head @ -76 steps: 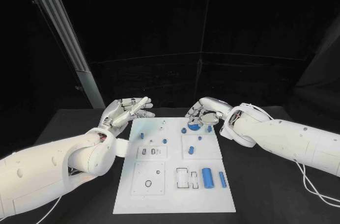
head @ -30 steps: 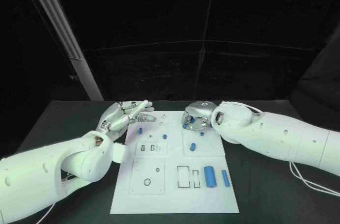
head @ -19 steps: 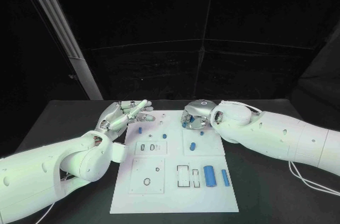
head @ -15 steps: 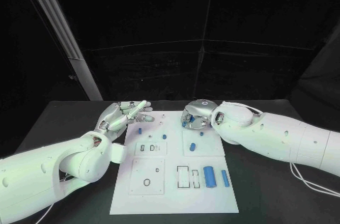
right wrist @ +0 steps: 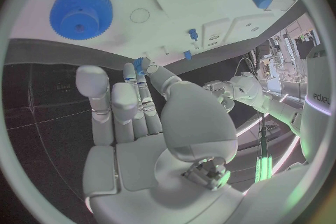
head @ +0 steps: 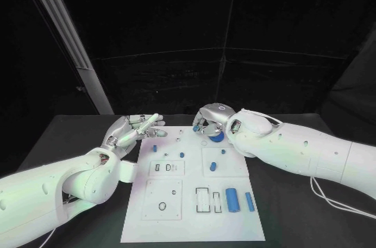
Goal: Assemble the parts on the task board
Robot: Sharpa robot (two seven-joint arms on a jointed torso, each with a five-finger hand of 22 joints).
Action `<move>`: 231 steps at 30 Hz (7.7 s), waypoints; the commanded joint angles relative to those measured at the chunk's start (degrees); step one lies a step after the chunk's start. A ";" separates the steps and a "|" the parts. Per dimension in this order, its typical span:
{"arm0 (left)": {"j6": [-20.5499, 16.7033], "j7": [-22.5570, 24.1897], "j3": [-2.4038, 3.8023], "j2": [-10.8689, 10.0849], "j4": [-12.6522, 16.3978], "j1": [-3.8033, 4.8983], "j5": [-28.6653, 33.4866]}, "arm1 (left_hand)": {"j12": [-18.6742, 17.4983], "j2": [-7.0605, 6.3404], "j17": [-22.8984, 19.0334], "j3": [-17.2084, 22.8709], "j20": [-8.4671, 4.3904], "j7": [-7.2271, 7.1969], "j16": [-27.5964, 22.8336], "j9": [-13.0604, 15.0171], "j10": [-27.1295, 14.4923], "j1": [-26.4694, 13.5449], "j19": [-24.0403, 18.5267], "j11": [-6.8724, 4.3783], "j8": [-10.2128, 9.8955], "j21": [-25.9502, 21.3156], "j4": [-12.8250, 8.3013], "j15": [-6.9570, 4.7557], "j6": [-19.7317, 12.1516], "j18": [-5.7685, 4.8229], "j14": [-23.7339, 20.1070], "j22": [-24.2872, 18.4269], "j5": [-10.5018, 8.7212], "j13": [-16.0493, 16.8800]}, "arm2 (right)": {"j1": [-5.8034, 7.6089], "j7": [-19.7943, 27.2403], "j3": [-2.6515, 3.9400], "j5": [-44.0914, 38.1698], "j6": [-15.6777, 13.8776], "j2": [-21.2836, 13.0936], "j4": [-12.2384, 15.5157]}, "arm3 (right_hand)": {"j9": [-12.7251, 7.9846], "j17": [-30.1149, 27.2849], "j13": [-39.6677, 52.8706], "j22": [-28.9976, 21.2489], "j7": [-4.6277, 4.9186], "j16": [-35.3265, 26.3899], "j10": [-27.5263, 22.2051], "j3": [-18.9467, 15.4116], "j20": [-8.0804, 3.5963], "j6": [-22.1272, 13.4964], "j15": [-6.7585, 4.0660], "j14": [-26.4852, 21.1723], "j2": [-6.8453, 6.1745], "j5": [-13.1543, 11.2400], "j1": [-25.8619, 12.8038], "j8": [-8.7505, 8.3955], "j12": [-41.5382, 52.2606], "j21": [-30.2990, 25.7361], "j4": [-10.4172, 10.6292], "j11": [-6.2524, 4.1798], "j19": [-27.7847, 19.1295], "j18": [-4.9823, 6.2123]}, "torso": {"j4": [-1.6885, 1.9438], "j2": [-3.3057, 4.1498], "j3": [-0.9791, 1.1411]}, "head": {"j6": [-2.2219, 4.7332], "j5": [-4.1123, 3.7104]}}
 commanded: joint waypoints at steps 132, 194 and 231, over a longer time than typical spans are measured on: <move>1.42 -1.15 -0.01 -0.04 -1.39 1.43 0.61 | -1.18 1.11 0.55 0.68 0.22 -0.41 -1.84 -0.14 0.50 1.85 0.69 -0.23 -0.82 -1.26 -1.66 0.23 0.55 0.84 -0.29 -0.89 -0.13 -0.21 | 0.52 -11.72 -0.09 1.42 11.84 -6.87 2.56 | 0.71 31.99 73.81 29.29 -0.59 19.90 13.00 -19.68 -0.56 -7.90 -0.98 4.37 -5.21 6.80 6.47 4.59 73.80 18.81 18.26 -1.26 6.47 -4.95 | -0.32 0.45 -0.09 | -0.96 0.45; 1.66 -1.50 0.00 0.25 -1.67 1.46 0.61 | -1.42 1.31 0.65 0.95 0.23 -0.34 -2.15 -0.15 0.46 2.10 0.76 -0.17 -0.99 -1.43 -1.94 0.26 0.51 0.82 -0.27 -1.05 -0.15 -0.23 | -0.85 -13.47 -0.57 -5.46 5.50 6.19 3.24 | -0.02 32.19 75.97 31.97 -0.29 19.85 13.49 -11.58 -0.50 -6.45 -0.84 4.30 -4.47 7.69 3.54 1.46 74.78 20.08 18.10 -1.04 7.12 -5.40 | -0.34 0.49 -0.06 | -1.25 1.69; 1.82 -1.89 -0.01 -0.39 -1.95 1.47 0.61 | -1.55 1.30 0.69 0.98 0.26 -0.29 -2.35 -0.17 0.40 2.07 0.75 -0.12 -1.10 -1.54 -2.00 0.31 0.45 0.81 -0.36 -1.15 -0.18 -0.24 | -0.89 -3.16 -0.63 6.84 -6.74 -6.53 11.17 | 0.18 32.18 73.29 32.03 1.16 19.58 11.11 -24.13 0.96 -11.62 0.55 4.19 -3.96 8.33 1.87 -0.82 70.97 20.13 25.84 0.44 6.80 -5.35 | -1.30 0.01 0.15 | -0.98 1.97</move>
